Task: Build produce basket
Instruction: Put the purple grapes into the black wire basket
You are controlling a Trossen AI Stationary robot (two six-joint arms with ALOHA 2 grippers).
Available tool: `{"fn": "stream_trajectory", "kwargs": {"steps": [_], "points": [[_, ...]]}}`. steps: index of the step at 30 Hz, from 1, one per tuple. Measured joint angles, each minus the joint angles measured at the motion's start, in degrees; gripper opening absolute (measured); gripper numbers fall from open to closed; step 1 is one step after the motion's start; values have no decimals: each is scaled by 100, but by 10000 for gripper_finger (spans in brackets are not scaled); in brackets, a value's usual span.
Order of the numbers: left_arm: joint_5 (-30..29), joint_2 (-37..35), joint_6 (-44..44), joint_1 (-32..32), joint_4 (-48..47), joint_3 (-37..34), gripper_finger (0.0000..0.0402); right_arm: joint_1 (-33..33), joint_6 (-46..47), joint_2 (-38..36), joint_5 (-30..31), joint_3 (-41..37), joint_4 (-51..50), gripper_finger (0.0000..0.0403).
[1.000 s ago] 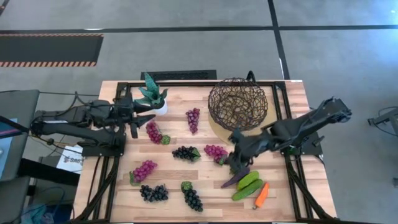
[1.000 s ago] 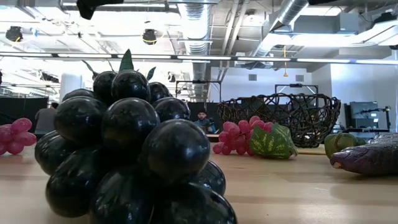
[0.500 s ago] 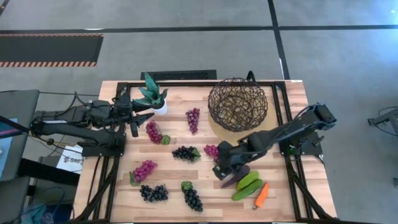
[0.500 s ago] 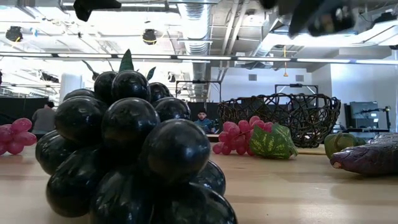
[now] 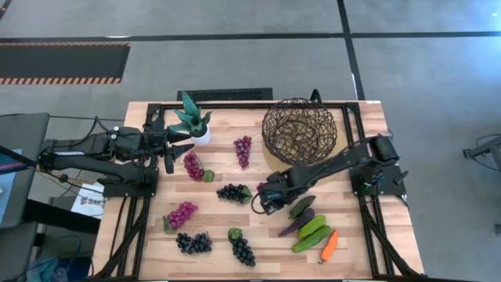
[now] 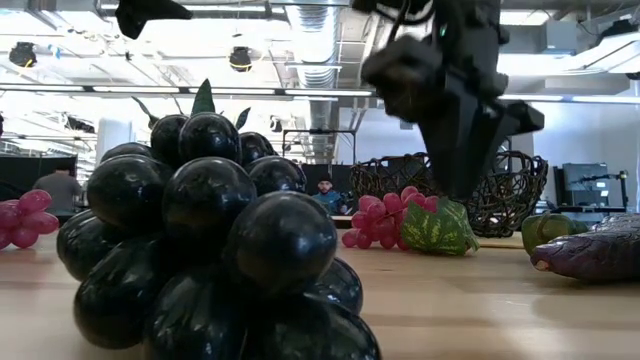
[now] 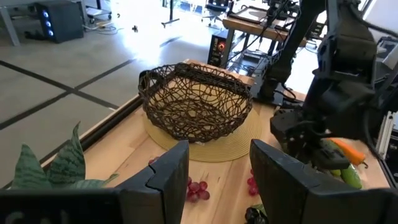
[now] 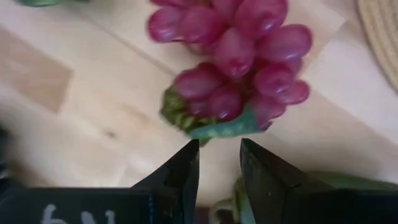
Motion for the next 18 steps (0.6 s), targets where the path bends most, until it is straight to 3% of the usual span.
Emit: {"fn": "stream_trajectory", "kwargs": {"steps": [18], "points": [[9, 0, -2, 0, -24, 0, 156, -471, -491, -160, 711, 1, 73, 145]]}}
